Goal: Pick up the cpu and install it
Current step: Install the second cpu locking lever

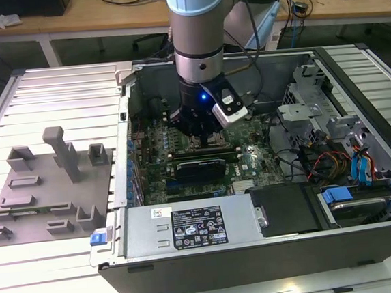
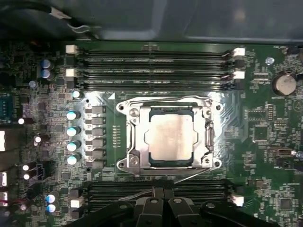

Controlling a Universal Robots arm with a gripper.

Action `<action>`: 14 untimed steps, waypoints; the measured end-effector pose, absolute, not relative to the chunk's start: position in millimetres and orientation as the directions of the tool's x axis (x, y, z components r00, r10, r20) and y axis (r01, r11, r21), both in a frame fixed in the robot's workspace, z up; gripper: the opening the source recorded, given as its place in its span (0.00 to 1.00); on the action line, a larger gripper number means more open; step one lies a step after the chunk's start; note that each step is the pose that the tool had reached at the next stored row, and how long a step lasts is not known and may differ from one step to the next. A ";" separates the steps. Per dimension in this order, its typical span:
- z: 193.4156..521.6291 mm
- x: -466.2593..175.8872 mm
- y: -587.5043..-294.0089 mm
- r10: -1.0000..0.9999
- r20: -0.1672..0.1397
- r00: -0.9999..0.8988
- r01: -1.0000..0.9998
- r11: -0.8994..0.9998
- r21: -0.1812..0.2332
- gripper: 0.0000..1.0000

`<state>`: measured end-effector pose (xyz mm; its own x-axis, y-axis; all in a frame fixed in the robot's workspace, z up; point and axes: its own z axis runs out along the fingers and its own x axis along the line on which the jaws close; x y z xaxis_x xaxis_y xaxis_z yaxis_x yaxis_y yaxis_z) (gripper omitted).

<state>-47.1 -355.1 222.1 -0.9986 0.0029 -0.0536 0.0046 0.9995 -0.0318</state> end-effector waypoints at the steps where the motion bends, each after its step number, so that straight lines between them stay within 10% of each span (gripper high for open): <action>1: 221.3 -49.5 -355.8 0.002 -0.054 -0.999 0.004 0.999 -0.032 0.11; 14: 217.2 -60.5 -360.2 -0.103 -0.054 -0.993 -0.101 0.994 -0.030 0.11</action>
